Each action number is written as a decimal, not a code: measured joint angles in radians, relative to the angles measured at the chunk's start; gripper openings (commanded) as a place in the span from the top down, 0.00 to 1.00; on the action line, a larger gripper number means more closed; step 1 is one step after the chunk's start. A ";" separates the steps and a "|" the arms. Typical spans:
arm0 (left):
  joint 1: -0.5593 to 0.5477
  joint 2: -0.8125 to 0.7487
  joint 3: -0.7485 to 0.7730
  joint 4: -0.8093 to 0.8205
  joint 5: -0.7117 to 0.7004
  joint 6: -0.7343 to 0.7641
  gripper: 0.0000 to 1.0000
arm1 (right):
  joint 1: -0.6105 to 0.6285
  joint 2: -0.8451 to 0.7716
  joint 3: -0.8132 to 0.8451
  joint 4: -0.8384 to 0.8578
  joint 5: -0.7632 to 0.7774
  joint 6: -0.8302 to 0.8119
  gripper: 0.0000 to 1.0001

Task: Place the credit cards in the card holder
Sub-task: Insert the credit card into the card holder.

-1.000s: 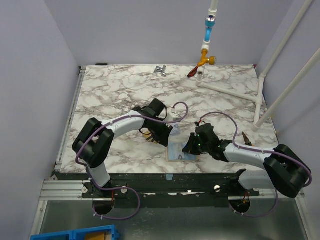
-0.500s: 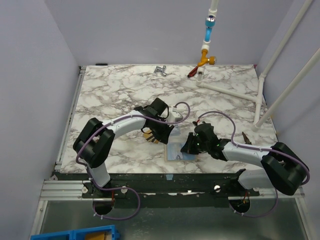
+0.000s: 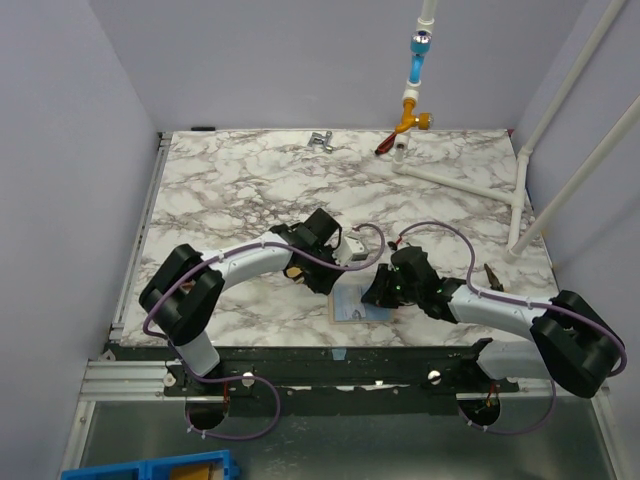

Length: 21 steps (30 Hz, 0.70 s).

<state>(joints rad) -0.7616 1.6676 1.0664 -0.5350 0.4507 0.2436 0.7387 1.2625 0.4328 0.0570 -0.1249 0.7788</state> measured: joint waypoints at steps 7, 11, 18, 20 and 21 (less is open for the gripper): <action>-0.045 0.000 -0.027 0.014 -0.106 0.008 0.90 | -0.001 0.002 0.000 -0.021 0.021 -0.001 0.99; -0.062 0.001 -0.027 0.014 -0.135 0.012 0.90 | -0.002 0.023 0.000 -0.026 0.031 0.011 0.99; -0.104 0.044 -0.006 0.003 -0.160 0.017 0.91 | -0.006 0.058 0.000 0.017 0.007 0.018 0.99; -0.109 0.057 0.001 -0.008 -0.163 0.017 0.91 | -0.006 0.064 0.000 0.029 -0.004 0.016 0.99; -0.109 0.066 0.006 -0.015 -0.163 0.016 0.91 | -0.006 0.068 0.000 0.034 -0.010 0.015 0.99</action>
<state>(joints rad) -0.8707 1.7336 1.0721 -0.5499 0.2878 0.2596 0.7330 1.3300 0.4328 0.0914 -0.1352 0.7940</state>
